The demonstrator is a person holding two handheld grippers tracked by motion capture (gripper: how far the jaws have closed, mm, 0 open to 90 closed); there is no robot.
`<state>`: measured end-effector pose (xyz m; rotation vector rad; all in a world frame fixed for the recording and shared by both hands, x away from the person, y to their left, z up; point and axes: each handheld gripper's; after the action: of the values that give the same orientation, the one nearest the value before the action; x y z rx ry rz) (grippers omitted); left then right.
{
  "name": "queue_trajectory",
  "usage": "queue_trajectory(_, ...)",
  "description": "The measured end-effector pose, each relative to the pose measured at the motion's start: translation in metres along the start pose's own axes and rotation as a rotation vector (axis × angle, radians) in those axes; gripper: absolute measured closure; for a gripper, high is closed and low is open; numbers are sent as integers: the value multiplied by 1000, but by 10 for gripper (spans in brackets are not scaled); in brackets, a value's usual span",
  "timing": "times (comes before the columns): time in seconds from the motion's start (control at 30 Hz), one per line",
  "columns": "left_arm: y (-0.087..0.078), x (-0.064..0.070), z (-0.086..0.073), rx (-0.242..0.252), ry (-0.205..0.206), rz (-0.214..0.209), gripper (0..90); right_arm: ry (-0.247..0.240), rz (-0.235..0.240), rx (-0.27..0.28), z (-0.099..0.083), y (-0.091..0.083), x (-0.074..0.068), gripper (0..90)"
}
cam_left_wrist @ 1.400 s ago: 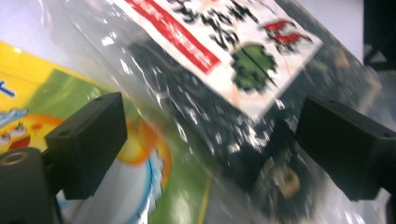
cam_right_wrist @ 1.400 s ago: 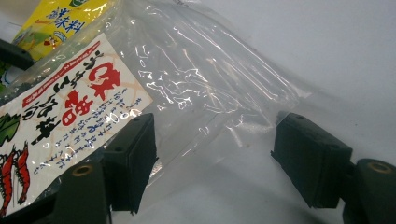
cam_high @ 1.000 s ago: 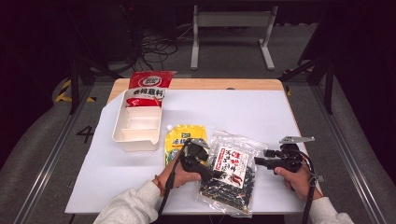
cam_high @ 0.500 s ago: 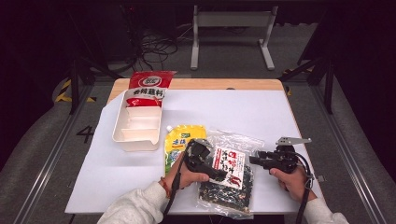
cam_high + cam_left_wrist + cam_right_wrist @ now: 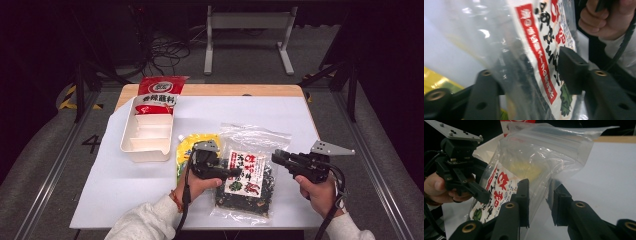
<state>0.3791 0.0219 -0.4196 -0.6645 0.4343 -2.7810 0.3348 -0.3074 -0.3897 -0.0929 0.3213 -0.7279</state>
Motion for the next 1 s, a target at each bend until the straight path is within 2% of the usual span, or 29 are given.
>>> queue_trajectory(0.03,-3,3,2,19,23,-2,563,0,0,0,0,0,0,715)
queue_trajectory(0.07,-9,8,6,56,58,-32,644,-6,11,26,6,-4,-5,707)
queue_trajectory(0.1,-9,8,6,56,58,-32,678,-10,16,31,8,-5,-7,695)
queue_trajectory(0.13,-12,13,9,72,82,-53,678,-10,16,31,8,-5,-7,695)
queue_trajectory(0.2,-15,20,13,74,124,-49,713,-21,30,50,13,-8,-11,675)
queue_trajectory(0.27,-15,23,15,76,147,-48,725,-35,24,58,15,-10,-14,676)
queue_trajectory(0.57,-9,23,17,76,170,-33,670,-58,49,73,20,-5,-20,689)
queue_trajectory(0.67,-11,27,19,95,194,-62,743,-61,48,78,22,-4,-22,656)
queue_trajectory(0.77,-13,35,21,117,245,-50,788,-67,42,93,26,-5,-23,599)
queue_trajectory(0.8,-14,36,21,124,261,-44,793,-66,37,95,28,-6,-24,547)
queue_trajectory(0.9,-17,36,22,134,274,-53,798,-80,32,95,30,-9,-27,463)
queue_trajectory(0.93,-19,36,23,145,274,-51,799,-91,27,98,31,-11,-28,423)
queue_trajectory(1.0,-22,36,25,152,290,-49,799,-86,24,100,31,-16,-28,278)
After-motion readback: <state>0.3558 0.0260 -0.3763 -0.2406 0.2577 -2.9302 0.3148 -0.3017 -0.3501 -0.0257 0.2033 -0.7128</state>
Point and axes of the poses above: each handheld gripper's, and its own axes: y roughly forward along the jaws, z roughly out of its top, x roughly to its right, and after that the axes turned 7 degrees about x, right-handed
